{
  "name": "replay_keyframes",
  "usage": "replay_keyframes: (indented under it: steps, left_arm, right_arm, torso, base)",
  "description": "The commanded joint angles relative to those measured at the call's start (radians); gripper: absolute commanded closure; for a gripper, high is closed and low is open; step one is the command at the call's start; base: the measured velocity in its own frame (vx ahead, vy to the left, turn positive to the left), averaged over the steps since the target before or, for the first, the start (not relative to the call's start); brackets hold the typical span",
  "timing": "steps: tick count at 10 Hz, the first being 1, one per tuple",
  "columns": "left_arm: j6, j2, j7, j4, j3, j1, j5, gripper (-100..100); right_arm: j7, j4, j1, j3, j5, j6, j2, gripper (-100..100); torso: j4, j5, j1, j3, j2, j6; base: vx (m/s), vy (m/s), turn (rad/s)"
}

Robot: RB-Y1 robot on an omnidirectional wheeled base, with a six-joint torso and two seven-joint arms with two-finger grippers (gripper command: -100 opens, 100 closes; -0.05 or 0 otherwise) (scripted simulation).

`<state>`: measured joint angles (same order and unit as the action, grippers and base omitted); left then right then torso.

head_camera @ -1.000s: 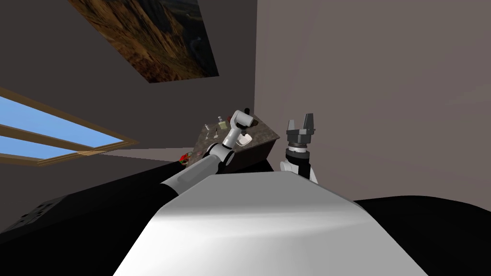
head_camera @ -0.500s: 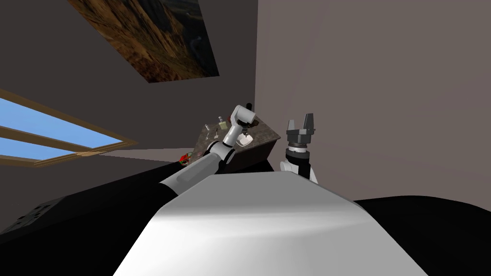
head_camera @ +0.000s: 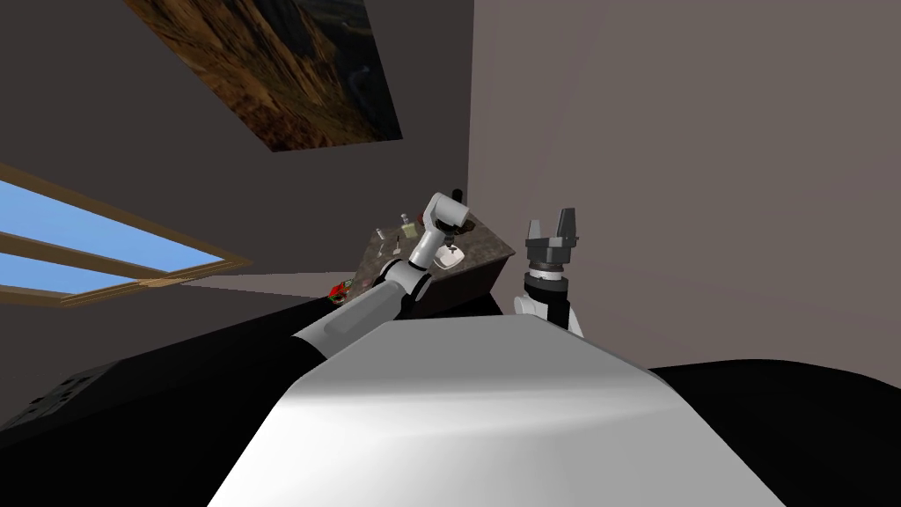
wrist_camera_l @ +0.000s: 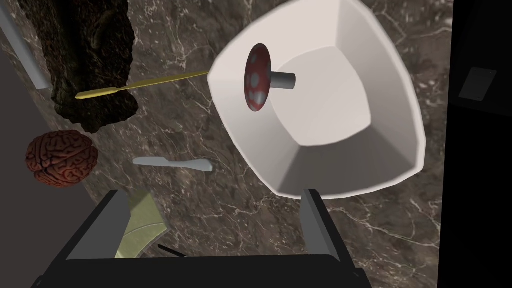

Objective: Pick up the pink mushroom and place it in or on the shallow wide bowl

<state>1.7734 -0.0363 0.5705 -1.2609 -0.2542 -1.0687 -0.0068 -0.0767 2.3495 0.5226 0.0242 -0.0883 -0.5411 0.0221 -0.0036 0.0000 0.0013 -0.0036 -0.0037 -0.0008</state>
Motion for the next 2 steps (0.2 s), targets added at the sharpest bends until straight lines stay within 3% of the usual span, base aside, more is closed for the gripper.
replay_keyframes:
  steps: [1,2]
  left_arm:
    - [0.000,0.000,0.000,0.000,0.000,0.000,0.000,0]
    - [0.000,0.000,0.000,0.000,0.000,0.000,0.000,0]
  right_arm:
    - [0.000,0.000,0.000,0.000,0.000,0.000,0.000,0]
    - [0.000,0.000,0.000,0.000,0.000,0.000,0.000,0]
  torso:
    - [0.000,0.000,0.000,0.000,0.000,0.000]
    - [0.000,0.000,0.000,0.000,0.000,0.000]
  base:
    - [0.000,0.000,0.000]
    - [0.000,0.000,0.000]
